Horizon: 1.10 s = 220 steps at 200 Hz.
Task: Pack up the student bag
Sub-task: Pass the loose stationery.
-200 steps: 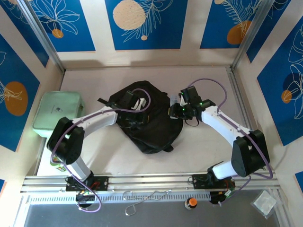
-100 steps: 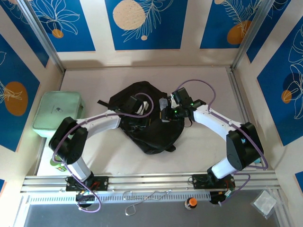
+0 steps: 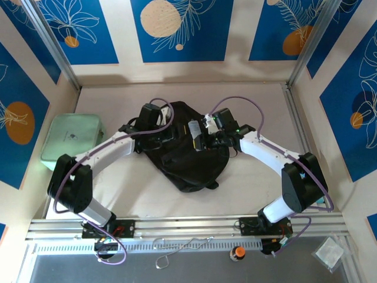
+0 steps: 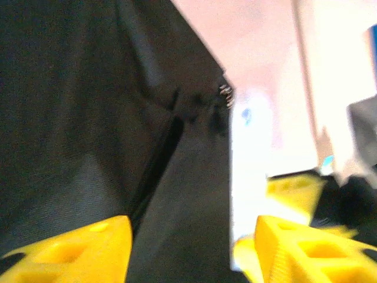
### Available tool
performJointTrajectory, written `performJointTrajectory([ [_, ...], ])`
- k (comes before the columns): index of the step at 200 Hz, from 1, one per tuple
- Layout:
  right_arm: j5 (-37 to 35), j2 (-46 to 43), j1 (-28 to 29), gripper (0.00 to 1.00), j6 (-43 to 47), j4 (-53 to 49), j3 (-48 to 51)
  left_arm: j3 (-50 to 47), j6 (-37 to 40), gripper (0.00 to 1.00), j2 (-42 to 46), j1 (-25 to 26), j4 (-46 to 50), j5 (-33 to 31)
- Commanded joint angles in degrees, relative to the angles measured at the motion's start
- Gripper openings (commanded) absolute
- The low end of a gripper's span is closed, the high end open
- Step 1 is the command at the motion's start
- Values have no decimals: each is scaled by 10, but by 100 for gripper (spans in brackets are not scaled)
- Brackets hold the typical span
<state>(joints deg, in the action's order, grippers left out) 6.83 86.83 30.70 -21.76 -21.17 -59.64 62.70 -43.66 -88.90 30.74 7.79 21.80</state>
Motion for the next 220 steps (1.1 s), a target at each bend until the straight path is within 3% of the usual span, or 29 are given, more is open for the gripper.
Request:
performJointTrajectory([
  [1,29,-1,12,32,23,9,-14,1,-80,61,-11,-4,-92,63],
  [28,37,2,18,32,25,14,-15,3,-102,61,-31,-4,-112,63],
  [58,47,-1,21,32,25,24,-12,9,-110,52,-60,-4,-108,60],
  [98,53,2,27,33,24,27,-12,13,-127,32,-74,-5,-137,79],
  [121,71,-11,12,43,-8,32,-13,12,-139,16,-75,-8,-143,87],
  [142,106,-40,-15,67,-55,64,2,-4,-170,12,-67,-23,-186,106],
  [161,136,-66,-36,80,-115,117,31,-26,-215,12,-57,-37,-262,120],
  [196,227,-65,-86,82,-337,287,83,-60,-299,12,-45,-43,-408,105],
  [220,227,-51,-83,82,-392,311,71,-70,-340,12,-49,-46,-487,91],
])
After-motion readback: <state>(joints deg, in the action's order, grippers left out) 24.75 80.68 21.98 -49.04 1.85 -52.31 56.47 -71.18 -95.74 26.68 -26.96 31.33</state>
